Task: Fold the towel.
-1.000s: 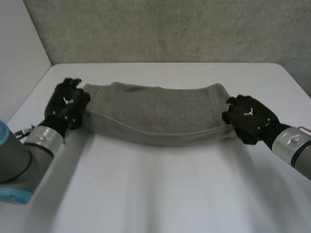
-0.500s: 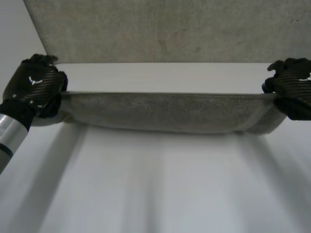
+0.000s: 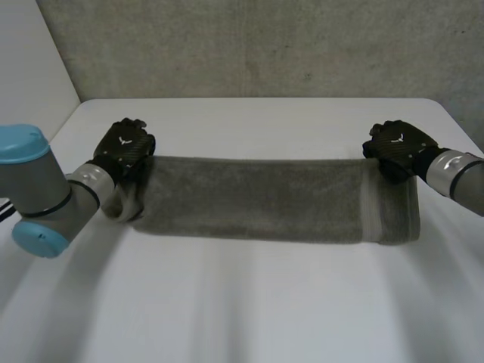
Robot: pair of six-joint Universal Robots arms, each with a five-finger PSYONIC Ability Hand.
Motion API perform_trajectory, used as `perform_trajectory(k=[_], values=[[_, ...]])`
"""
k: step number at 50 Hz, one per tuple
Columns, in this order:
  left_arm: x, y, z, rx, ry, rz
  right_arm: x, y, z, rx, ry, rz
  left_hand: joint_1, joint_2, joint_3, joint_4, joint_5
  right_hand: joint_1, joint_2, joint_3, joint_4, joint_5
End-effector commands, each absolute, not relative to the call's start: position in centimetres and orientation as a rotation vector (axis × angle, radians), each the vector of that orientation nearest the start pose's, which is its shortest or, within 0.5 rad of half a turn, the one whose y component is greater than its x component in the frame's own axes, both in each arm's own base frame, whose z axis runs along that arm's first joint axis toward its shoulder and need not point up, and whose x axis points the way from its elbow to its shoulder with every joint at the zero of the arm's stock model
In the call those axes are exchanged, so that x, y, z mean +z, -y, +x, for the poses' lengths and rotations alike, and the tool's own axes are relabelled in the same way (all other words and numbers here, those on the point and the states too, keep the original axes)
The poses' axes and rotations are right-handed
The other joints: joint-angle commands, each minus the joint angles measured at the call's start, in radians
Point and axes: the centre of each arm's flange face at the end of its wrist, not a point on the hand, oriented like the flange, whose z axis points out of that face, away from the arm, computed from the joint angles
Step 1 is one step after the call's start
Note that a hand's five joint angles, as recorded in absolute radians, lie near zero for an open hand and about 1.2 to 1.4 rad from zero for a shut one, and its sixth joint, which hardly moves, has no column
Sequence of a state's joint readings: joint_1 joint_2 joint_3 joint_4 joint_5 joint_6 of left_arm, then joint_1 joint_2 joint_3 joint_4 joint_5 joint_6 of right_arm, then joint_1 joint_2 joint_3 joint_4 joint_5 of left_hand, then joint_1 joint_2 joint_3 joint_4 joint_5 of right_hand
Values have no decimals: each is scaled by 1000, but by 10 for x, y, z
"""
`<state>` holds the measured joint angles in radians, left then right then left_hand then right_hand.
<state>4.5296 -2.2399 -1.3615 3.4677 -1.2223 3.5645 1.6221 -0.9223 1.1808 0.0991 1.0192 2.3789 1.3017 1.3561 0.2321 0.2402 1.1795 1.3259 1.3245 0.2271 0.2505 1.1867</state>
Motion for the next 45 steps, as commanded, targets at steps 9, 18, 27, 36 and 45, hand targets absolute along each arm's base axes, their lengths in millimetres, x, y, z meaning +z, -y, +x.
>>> perform_trajectory(k=[9, 18, 27, 36, 45], values=[[126, 413, -243, -2113, -2142, 1140, 151, 421, 211, -1980, -2057, -1368, 86, 32, -58, -66, 34, 70, 72, -53, -76, 35], [121, 424, -245, -2105, -2046, 1193, 138, 431, 213, -1982, -2070, -1367, -17, -71, -58, -66, -69, 70, 72, -53, -76, 35], [122, 431, -246, -2123, -2021, 1189, 130, 436, 216, -2019, -2047, -1368, -231, -285, -58, -66, -283, 70, 72, -53, -76, 35], [126, 441, -248, -2157, -1973, 1173, 128, 436, 226, -2054, -2002, -1381, -219, -274, -58, -66, -272, 70, 72, -53, -76, 35], [121, 443, -247, -2150, -1977, 1165, 115, 441, 230, -2049, -2014, -1383, -301, -356, -58, -66, -354, 70, 72, -53, -76, 35]])
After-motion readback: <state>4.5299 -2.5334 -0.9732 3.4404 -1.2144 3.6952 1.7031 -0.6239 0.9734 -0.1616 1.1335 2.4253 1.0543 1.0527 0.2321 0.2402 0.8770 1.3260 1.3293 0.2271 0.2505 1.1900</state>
